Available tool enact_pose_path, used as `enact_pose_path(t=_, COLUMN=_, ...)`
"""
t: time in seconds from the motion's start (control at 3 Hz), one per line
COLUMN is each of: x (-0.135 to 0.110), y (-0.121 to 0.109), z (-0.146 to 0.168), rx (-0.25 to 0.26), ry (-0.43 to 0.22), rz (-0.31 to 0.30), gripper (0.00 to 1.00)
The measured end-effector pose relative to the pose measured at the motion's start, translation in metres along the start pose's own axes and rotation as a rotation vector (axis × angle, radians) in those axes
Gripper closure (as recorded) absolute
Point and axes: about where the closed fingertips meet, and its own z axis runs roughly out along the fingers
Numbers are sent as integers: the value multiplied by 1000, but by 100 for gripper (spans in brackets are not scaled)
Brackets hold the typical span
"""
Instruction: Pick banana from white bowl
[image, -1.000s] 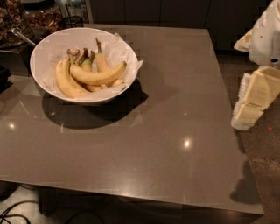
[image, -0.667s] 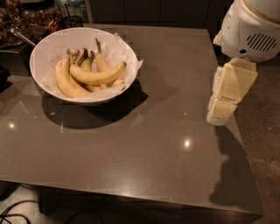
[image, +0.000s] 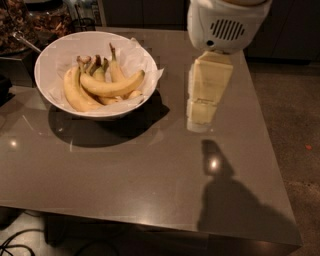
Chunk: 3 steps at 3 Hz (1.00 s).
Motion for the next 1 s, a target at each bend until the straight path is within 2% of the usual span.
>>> enact_pose_path(t=0.33, x=-8, y=-3, z=-6, rx=32, ry=-25, rz=-5, gripper=0)
enact_pose_path(t=0.67, x=-33, y=-16, z=-11, rx=54, ry=-62, rz=-36, gripper=0)
enact_pose_path(t=1.0, x=-69, y=-32, z=-13, rx=45, ry=-96, rz=-95, gripper=0)
